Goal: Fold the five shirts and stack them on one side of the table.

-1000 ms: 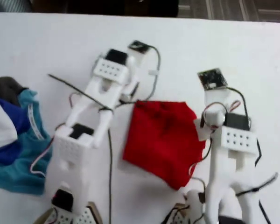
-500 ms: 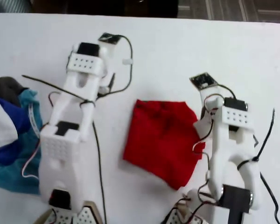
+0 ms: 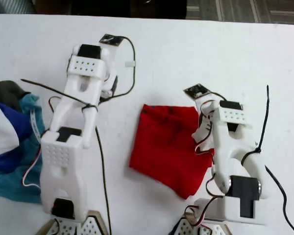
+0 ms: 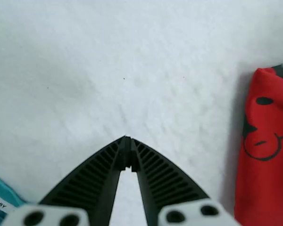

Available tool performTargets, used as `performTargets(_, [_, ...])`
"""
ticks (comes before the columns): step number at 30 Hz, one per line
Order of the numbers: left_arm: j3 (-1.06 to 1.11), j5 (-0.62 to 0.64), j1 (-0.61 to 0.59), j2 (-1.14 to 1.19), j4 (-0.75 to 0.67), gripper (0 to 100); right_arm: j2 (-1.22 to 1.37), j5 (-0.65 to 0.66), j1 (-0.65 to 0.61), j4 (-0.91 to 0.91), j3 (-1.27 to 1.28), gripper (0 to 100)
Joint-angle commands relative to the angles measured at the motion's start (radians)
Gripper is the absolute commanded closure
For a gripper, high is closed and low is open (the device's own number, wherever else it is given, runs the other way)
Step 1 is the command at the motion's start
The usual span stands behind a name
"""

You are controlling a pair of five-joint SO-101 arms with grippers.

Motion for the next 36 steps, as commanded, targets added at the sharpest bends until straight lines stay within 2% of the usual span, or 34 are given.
performTargets(1, [-0.028, -0.011, -0.009, -0.064, 0.006, 97, 0.002, 0.002, -0.004, -0.021, -0.043, 84.3])
performTargets(6, [-0.027, -0.011, -0.009, -0.061, 0.003, 97, -0.056, -0.002, -0.004, -0.021, -0.044, 86.4])
performTargets(11, [-0.027, -0.011, -0.009, -0.061, 0.005, 97, -0.156, -0.003, -0.002, -0.016, -0.043, 98.5])
performTargets(20, [-0.027, -0.011, -0.009, -0.061, 0.006, 97, -0.228, 0.003, -0.005, -0.016, -0.064, 97.8])
performTargets(29, [-0.027, -0.011, -0.009, -0.061, 0.006, 97, -0.237, 0.008, -0.03, 0.025, -0.247, 97.8])
performTargets(36, [-0.027, -0.011, -0.009, -0.063, 0.011, 97, -0.108, 0.008, -0.062, -0.073, -0.256, 97.8])
